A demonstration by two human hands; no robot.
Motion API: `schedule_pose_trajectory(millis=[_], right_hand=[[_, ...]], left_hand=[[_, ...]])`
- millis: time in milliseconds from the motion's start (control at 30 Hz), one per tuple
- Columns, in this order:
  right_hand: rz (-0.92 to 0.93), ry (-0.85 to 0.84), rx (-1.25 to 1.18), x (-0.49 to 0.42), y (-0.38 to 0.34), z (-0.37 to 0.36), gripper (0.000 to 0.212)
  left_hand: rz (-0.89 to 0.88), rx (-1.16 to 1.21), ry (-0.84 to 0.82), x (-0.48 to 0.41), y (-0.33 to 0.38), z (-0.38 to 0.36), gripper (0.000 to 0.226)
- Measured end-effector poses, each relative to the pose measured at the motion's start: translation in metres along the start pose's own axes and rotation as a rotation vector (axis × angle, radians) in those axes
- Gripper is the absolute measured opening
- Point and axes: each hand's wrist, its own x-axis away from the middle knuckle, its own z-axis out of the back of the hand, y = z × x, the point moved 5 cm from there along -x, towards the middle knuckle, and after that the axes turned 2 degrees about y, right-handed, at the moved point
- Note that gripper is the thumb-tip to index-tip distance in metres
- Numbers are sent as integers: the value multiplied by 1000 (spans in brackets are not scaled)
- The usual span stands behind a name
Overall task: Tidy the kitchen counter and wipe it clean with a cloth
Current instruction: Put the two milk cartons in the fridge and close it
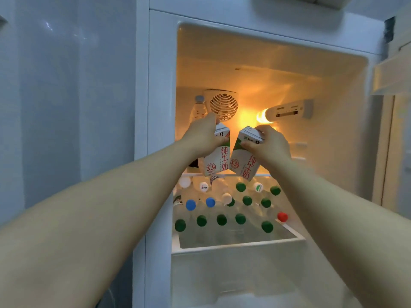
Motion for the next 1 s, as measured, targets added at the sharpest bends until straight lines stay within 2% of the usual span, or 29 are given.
schedule_pose_trajectory(millis=[300,433,533,600,667,833,900,1000], right_hand=[[18,-93,179,-52,20,-34,43],[45,-114,207,-60,24,-42,32],[0,-150,139,-62,25,-44,44],[-55,-164,76,-60,30,-47,57],[-83,-192,53,-56,37,-52,60],[-134,-163,-21,-47,53,-59,59],[-182,-188,-19,-44,60,-65,56],[-214,-196,-19,-36,69,-77,52]], left_hand=[[106,-188,56,-48,-28,-41,45],[41,-369,9,-63,-27,-55,48],[38,-513,-36,-65,-29,-59,52],[124,-405,-29,-64,-36,-62,55],[194,-251,18,-61,-42,-66,64],[319,172,285,-44,-56,-73,85],[355,267,337,-36,-64,-82,73],[354,162,407,-23,-73,-89,50]])
